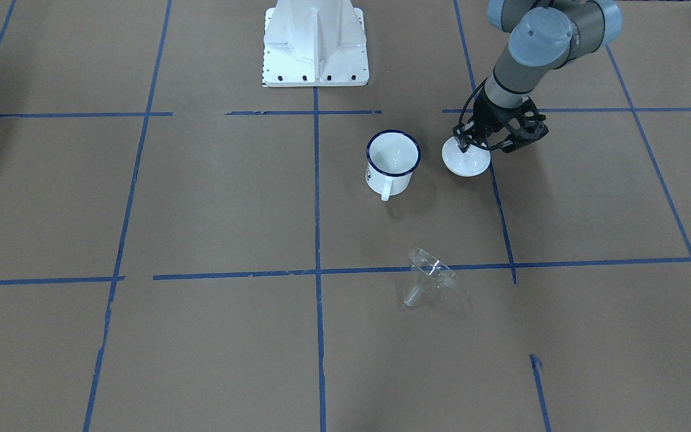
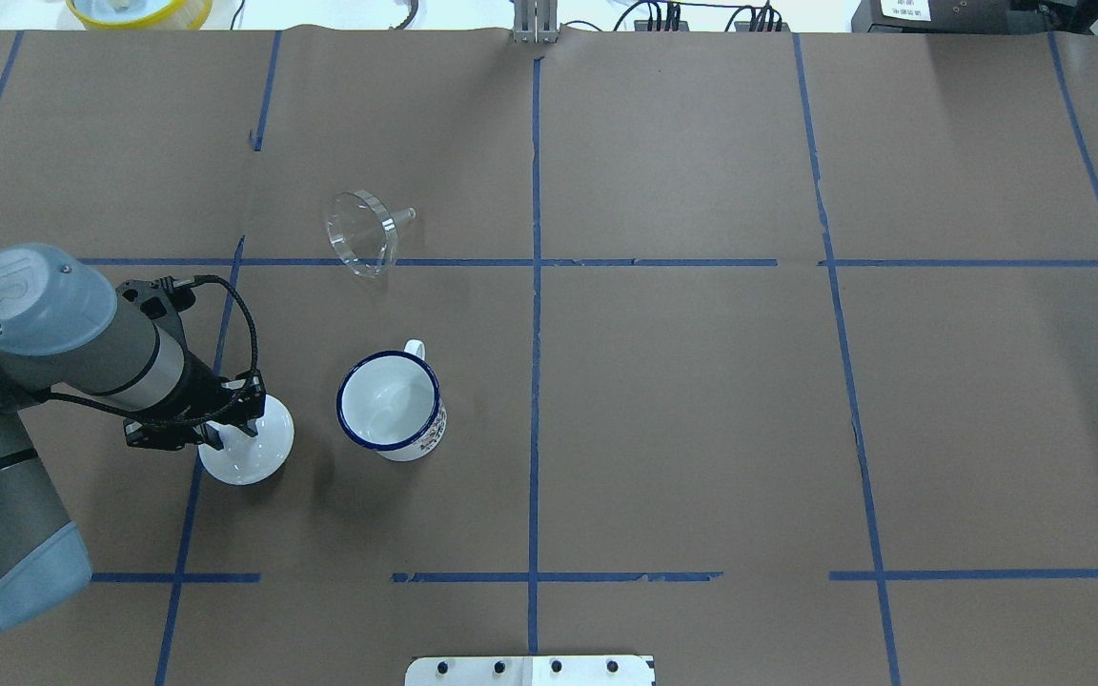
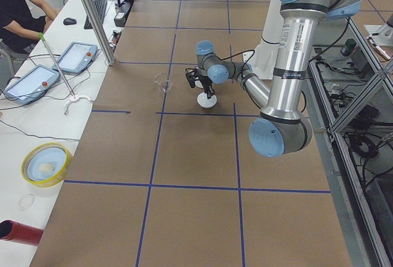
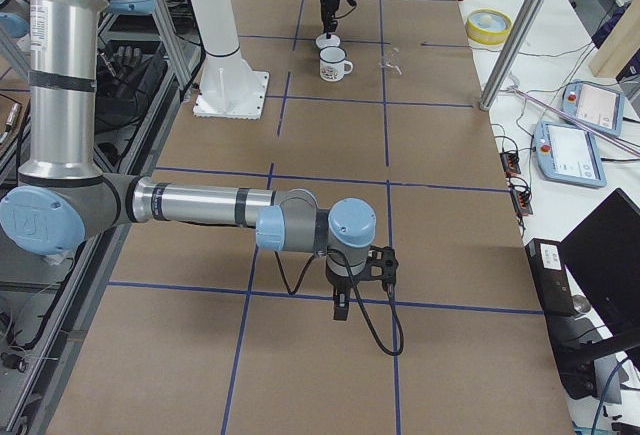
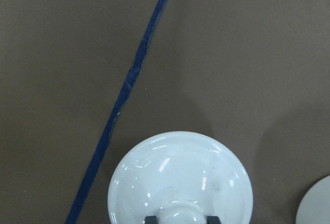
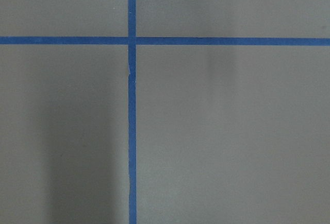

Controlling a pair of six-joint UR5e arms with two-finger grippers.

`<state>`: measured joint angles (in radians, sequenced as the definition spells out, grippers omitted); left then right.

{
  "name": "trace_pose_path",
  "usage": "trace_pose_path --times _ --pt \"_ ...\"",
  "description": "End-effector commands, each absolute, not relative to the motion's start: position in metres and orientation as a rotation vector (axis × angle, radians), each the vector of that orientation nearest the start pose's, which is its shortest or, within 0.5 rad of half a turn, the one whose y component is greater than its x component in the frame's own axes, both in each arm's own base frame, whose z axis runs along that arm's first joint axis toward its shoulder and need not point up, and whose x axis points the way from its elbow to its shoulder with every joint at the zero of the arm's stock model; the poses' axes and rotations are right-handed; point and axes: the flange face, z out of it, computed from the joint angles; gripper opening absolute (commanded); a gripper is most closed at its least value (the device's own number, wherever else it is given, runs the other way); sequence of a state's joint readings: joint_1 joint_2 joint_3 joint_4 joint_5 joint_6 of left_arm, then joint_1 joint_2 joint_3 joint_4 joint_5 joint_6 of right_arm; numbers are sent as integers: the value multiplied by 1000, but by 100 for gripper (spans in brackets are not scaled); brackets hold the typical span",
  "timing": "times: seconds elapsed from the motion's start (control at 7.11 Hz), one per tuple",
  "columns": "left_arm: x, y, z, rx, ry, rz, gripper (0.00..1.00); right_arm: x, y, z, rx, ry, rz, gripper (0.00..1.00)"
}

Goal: Place funnel on cup
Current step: 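Lift the lid off the mug and lower it beside the mug, then open the left gripper to release the lid and raise it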

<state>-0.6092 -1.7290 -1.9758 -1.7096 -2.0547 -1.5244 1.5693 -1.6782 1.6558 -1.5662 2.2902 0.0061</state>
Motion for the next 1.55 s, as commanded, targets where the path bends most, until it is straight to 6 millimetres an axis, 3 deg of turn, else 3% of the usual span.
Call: trace_pose_path --times 0.0,0.42,0.56,0.7,0.84,0.99,1.13,1.27,1.41 --pt "387 -373 372 -217 823 -350 0 67 -445 670 -19 -719 10 100" --pt "400 -360 375 -256 818 -315 0 67 -445 670 -19 -719 10 100" --pt "402 -358 377 -259 813 -310 54 67 -445 670 -19 -719 10 100" --pt "407 -361 386 -264 797 -313 100 67 -445 670 -19 -719 10 100" --pt "404 -362 381 -257 808 -307 100 67 -445 671 -20 -719 11 100" --pt "390 -361 363 -238 837 -311 100 67 -445 670 -19 -719 10 100" --pt "362 -377 347 -203 872 -363 100 67 -445 670 -19 -719 10 100" --pt "324 -417 344 -155 894 -462 100 67 -445 671 -20 -719 11 100" --pt "304 -447 342 -149 915 -585 100 67 -445 671 -20 -719 11 100"
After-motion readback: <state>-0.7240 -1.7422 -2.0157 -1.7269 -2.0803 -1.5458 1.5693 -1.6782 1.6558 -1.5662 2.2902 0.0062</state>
